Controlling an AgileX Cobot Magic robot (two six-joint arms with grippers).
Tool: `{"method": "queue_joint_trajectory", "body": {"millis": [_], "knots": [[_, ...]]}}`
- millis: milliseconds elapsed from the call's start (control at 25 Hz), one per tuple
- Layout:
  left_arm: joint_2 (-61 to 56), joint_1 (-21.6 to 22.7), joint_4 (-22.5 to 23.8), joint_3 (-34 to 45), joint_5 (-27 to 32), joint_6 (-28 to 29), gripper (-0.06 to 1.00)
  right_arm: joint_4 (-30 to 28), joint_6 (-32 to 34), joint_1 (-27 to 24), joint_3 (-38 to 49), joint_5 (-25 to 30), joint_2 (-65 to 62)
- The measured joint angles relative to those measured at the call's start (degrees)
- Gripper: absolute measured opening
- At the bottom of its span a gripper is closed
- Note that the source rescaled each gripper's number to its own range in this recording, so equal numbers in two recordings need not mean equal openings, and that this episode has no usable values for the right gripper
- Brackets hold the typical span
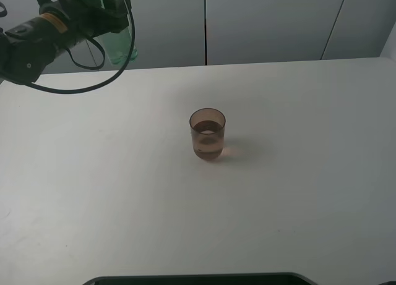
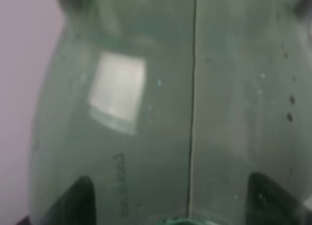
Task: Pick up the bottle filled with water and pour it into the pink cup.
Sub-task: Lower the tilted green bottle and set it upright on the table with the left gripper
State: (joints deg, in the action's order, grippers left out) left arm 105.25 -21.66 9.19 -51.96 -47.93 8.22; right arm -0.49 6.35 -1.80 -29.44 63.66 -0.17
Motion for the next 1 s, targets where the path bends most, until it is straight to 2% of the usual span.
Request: {"method": "queue_joint_trajectory", "body": {"millis": [280,760,1000], "knots": [[2.85,3.63,-0.23,2.03,-3.92,0.11,0.02,0.0,0.0,0.0,0.0,0.0,0.0],[16.29,3.88,-0.21,2.03,-17.09,-0.21,0.02,0.0,0.0,0.0,0.0,0.0,0.0],[21.87,3.88,-0.33,2.03,-18.63,-0.86,0.02,0.0,0.0,0.0,0.0,0.0,0.0]]}}
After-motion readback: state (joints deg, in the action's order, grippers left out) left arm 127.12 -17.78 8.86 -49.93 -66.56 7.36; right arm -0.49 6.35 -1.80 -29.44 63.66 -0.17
